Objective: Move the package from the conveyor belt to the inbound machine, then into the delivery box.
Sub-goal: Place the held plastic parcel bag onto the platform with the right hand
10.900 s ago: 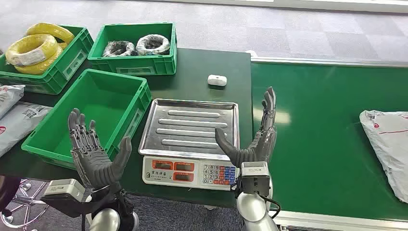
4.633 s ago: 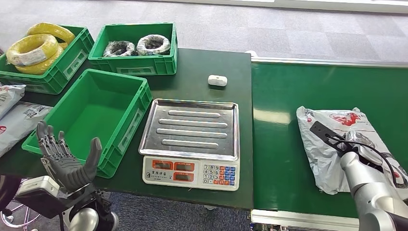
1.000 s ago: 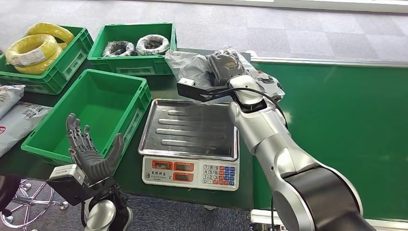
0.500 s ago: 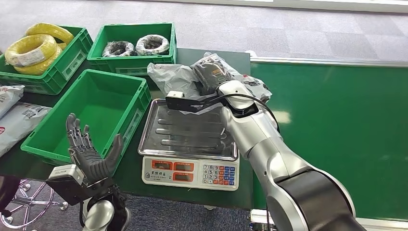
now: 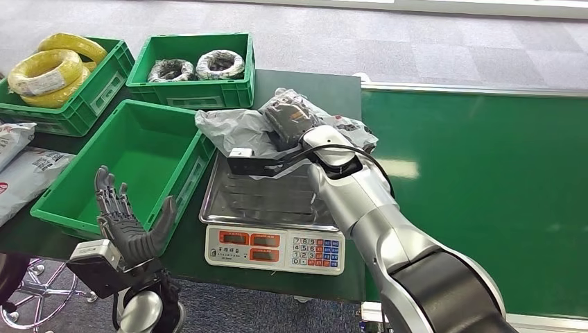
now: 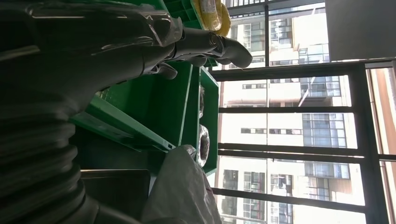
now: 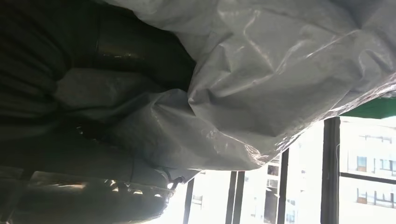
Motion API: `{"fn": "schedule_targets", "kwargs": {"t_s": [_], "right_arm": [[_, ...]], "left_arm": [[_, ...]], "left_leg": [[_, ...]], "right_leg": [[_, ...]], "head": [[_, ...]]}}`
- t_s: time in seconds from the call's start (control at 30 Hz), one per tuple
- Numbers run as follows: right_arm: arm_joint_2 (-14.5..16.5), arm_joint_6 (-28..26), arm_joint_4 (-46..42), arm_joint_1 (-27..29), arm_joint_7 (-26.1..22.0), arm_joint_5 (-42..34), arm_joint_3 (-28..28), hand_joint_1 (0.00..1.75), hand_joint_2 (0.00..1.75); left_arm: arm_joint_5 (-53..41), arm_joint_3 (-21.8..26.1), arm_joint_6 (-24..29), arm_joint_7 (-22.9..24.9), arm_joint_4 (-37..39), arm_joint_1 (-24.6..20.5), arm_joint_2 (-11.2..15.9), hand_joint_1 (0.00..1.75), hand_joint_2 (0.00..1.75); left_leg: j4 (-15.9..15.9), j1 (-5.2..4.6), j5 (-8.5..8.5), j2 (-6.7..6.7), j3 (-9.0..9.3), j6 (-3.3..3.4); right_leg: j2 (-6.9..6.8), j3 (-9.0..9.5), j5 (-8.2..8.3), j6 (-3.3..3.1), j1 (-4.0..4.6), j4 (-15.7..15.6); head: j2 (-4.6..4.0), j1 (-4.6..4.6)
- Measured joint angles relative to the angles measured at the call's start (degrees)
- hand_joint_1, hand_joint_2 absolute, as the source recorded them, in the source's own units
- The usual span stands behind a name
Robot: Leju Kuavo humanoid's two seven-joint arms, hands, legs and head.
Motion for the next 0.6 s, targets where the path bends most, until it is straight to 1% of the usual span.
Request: {"fn": "schedule_targets", "kwargs": {"t_s": [0.13,0.3,0.37,0.5,0.6], "right_arm": [[0.02,-0.17,-0.78,0.72,-2.97,-6.13,3.04,1.75,1.75],[0.02,-0.19,-0.91,0.88,-3.35,-7.06,3.67,1.75,1.75],[0.02,-0.14,-1.44,1.58,-3.73,-9.46,5.99,1.75,1.75],[0.02,0.11,-3.21,4.85,-2.86,-21.20,21.04,1.75,1.75],[0.03,0.31,-3.60,6.09,-2.10,-24.20,26.64,1.75,1.75]], "left_arm": [[0.00,-0.02,-0.37,0.00,-0.10,0.08,0.15,0.00,1.75],[0.00,-0.01,-0.41,0.00,-0.15,0.09,0.17,0.00,1.75],[0.01,0.00,-0.50,0.00,-0.22,0.09,0.22,0.00,1.75],[-0.16,-0.01,-0.95,0.00,-2.62,0.79,0.52,0.00,1.75],[-0.19,-0.09,-0.94,0.00,-3.41,0.91,0.63,0.00,1.75]], "left_leg": [[0.00,0.00,0.00,0.00,0.00,0.00],[-0.01,0.00,0.00,0.00,0.00,0.00],[-0.01,0.01,0.00,0.00,0.00,0.00],[-0.01,0.01,0.00,0.00,0.00,-0.01],[-0.01,0.00,0.00,0.00,0.01,-0.01]], "right_leg": [[0.00,-0.01,0.00,0.00,0.00,0.00],[0.00,-0.01,0.00,0.00,0.01,0.00],[0.00,-0.01,-0.01,0.00,0.01,0.00],[0.00,0.00,-0.01,-0.01,0.00,0.00],[0.00,0.00,-0.01,-0.01,0.00,-0.01]], "head": [[0.00,0.01],[0.00,0.01],[0.00,0.00],[0.00,0.01],[0.00,0.00]]}}
